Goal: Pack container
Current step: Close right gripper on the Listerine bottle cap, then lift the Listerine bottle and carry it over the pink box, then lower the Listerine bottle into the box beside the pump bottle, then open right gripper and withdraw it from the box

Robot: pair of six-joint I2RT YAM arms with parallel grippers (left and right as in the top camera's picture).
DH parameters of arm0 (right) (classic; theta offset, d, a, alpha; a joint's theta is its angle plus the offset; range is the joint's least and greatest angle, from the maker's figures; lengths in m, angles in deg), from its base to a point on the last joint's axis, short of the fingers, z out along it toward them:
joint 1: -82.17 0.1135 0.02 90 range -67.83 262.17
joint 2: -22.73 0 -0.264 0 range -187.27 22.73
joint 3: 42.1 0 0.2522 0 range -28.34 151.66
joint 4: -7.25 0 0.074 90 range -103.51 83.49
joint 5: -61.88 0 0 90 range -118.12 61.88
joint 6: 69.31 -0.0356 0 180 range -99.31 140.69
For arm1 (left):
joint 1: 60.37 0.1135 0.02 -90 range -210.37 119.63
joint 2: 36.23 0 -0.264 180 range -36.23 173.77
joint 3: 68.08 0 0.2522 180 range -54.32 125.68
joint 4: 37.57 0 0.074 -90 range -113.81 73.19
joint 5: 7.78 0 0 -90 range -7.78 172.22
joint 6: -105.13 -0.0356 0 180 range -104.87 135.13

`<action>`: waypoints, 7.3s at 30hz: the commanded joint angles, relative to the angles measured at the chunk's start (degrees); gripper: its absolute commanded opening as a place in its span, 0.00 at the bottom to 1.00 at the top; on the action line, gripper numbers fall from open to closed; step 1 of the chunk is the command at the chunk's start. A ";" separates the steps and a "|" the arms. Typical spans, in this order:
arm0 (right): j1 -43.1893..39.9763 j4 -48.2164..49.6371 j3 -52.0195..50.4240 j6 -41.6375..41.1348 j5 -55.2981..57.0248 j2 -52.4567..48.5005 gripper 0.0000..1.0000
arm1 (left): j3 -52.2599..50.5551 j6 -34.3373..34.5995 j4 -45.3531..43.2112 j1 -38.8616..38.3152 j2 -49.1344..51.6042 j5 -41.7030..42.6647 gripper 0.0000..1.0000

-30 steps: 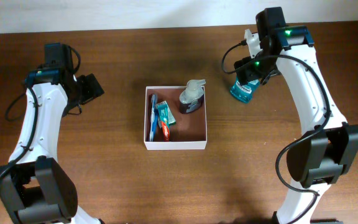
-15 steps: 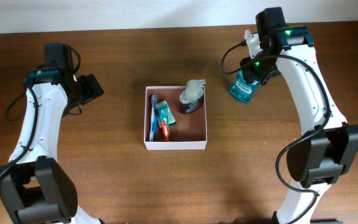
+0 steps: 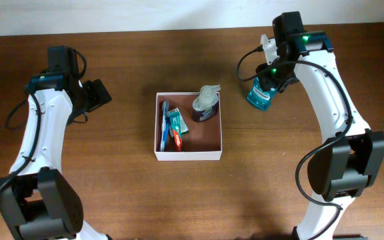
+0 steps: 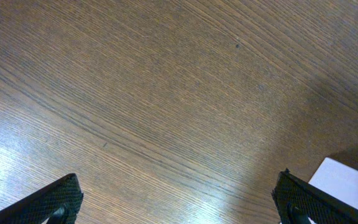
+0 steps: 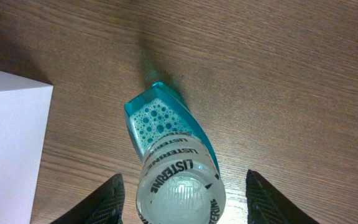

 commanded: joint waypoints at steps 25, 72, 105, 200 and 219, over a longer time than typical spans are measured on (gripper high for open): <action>-0.26 1.01 -0.39 0.87 -4.39 -0.31 0.40 | 0.79 -0.31 0.04 0.17 -1.29 -0.44 0.99; -0.26 -1.62 0.07 0.17 -2.99 4.50 0.29 | 0.79 -0.31 0.02 0.17 -1.29 -0.44 1.00; 7.52 -17.09 0.07 -18.38 -8.48 20.02 0.27 | 0.79 -0.31 0.04 0.17 -1.29 -0.44 0.99; 31.15 -4.37 -2.97 -45.51 10.75 7.34 0.52 | 0.79 -0.31 0.04 0.17 -1.29 -0.44 0.99; 27.91 -20.59 8.44 -38.16 10.29 31.21 0.99 | 0.79 -0.31 0.04 0.17 -1.29 -0.44 0.99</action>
